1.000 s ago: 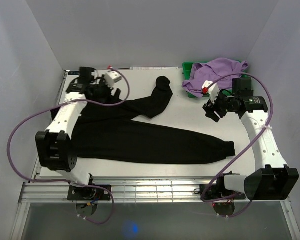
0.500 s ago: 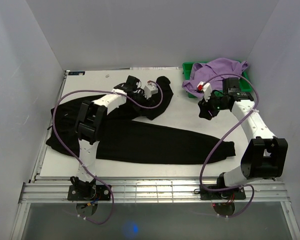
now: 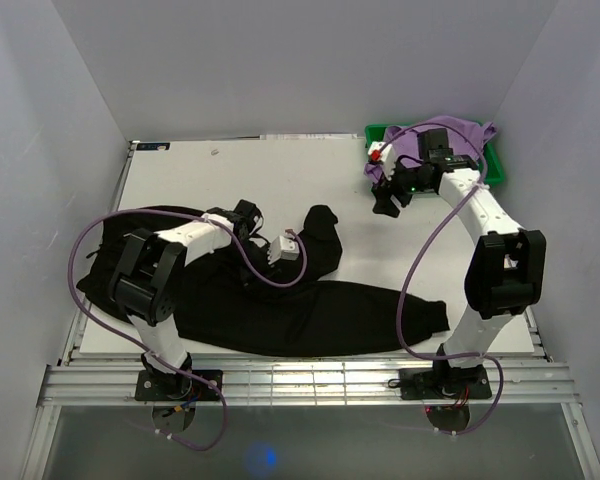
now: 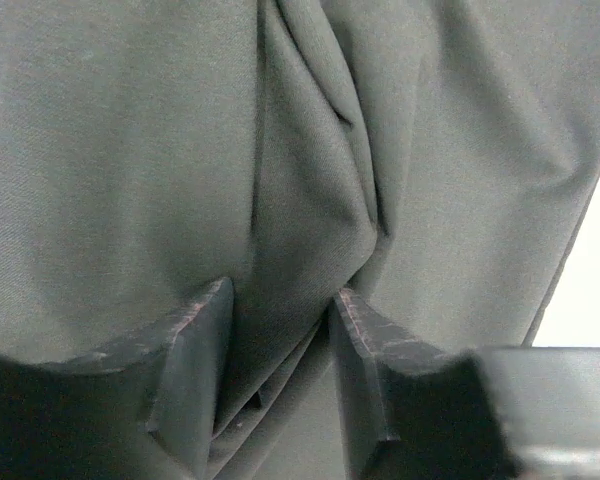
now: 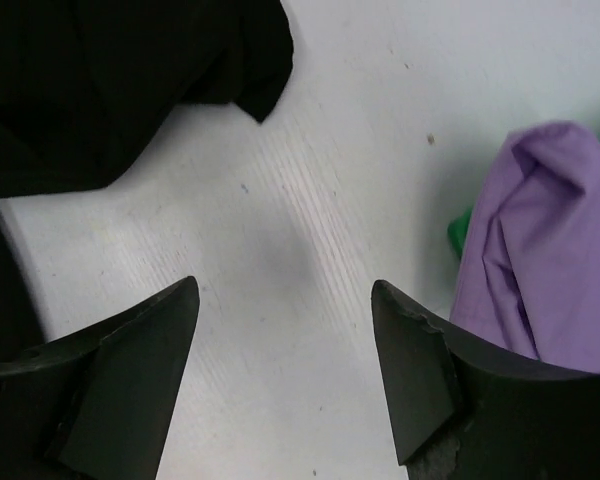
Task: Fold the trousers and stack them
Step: Flatten the trousers out
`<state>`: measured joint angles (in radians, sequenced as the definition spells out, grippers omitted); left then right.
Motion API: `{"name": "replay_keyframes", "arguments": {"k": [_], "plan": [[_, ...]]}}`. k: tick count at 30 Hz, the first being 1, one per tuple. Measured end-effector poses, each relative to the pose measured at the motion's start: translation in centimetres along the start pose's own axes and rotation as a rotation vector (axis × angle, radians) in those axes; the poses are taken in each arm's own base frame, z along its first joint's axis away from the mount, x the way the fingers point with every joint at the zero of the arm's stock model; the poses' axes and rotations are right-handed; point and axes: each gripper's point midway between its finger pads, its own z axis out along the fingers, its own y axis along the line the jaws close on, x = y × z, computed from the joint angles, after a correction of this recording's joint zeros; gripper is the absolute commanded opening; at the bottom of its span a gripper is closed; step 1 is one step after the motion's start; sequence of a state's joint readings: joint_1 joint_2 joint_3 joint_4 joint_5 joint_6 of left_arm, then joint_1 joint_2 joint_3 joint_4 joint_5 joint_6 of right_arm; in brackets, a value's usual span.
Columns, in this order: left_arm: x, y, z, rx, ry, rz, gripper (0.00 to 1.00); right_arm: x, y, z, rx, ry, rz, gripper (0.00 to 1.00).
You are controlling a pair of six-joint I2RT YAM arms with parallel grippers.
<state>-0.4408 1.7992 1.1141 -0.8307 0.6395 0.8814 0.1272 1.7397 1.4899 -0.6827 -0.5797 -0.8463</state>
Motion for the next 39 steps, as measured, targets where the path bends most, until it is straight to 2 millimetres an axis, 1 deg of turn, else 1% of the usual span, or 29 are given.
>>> {"name": "replay_keyframes", "arguments": {"k": [2,3,4,6,7,9,11,12,13,15,17,20,23,25,27,28,29,30,31,32,33,37,39], "plan": [[0.5,-0.7,-0.2,0.016,0.009,0.015,0.65,-1.2,0.5,1.3,-0.027,-0.018,-0.075,0.75],[0.5,-0.8,-0.4,0.018,0.010,0.016,0.68,-1.7,1.0,2.1,-0.044,-0.023,-0.120,0.75],[0.5,-0.7,-0.5,0.018,0.007,0.015,0.71,-2.2,1.5,2.8,-0.059,-0.031,-0.170,0.75],[0.4,-0.1,-1.2,0.006,-0.002,0.007,0.75,-3.4,2.6,4.4,-0.080,-0.061,-0.296,0.75],[0.1,0.3,-1.7,-0.002,-0.018,0.000,0.77,-3.7,3.2,5.2,-0.093,-0.076,-0.360,0.76],[-1.2,1.6,-3.0,-0.034,-0.067,0.003,0.80,-3.6,4.9,7.2,-0.125,-0.103,-0.488,0.76],[-2.5,2.7,-4.4,-0.071,-0.118,0.012,0.81,-2.4,6.4,8.8,-0.162,-0.109,-0.593,0.76],[-3.1,3.1,-5.0,-0.087,-0.140,0.016,0.81,-1.8,6.8,9.2,-0.176,-0.106,-0.623,0.76],[-3.6,3.3,-5.5,-0.096,-0.158,0.018,0.81,-1.3,7.0,9.7,-0.185,-0.107,-0.655,0.76],[-4.6,3.4,-6.2,-0.108,-0.183,0.023,0.79,-0.8,6.6,10.7,-0.186,-0.113,-0.715,0.77],[-5.2,3.6,-6.5,-0.117,-0.197,0.019,0.78,-0.9,5.7,11.7,-0.165,-0.130,-0.777,0.77],[-5.5,3.8,-6.6,-0.126,-0.207,0.001,0.79,-1.2,4.9,13.0,-0.131,-0.162,-0.873,0.77],[-5.6,4.0,-6.6,-0.138,-0.211,-0.011,0.79,-1.4,5.2,13.6,-0.112,-0.206,-0.995,0.76],[-5.6,4.2,-6.6,-0.146,-0.209,-0.024,0.79,-1.1,5.7,14.1,-0.116,-0.227,-1.083,0.75],[-5.6,4.3,-6.7,-0.151,-0.209,-0.038,0.79,-1.1,6.0,14.7,-0.108,-0.257,-1.167,0.70],[-5.6,4.3,-6.7,-0.155,-0.210,-0.044,0.79,-1.1,6.1,15.0,-0.102,-0.271,-1.203,0.62],[-5.6,4.4,-6.7,-0.157,-0.212,-0.049,0.78,-1.1,6.2,15.3,-0.102,-0.284,-1.231,0.58],[-5.7,4.5,-6.7,-0.160,-0.214,-0.054,0.78,-1.1,6.3,15.7,-0.101,-0.295,-1.256,0.45],[-5.7,4.5,-6.7,-0.161,-0.215,-0.056,0.77,-1.1,6.4,15.9,-0.103,-0.301,-1.268,0.35],[-5.7,4.5,-6.7,-0.163,-0.216,-0.059,0.77,-1.2,6.5,16.0,-0.104,-0.306,-1.287,0.18],[-5.6,4.6,-6.6,-0.166,-0.215,-0.061,0.76,-1.2,6.5,16.0,-0.104,-0.310,-1.306,0.08],[-5.0,4.8,-6.5,-0.191,-0.197,-0.065,0.74,-1.8,6.2,15.6,-0.115,-0.299,-1.308,0.08],[-4.5,5.1,-6.4,-0.211,-0.183,-0.053,0.74,-1.8,6.1,14.9,-0.129,-0.269,-1.270,0.08]]}}
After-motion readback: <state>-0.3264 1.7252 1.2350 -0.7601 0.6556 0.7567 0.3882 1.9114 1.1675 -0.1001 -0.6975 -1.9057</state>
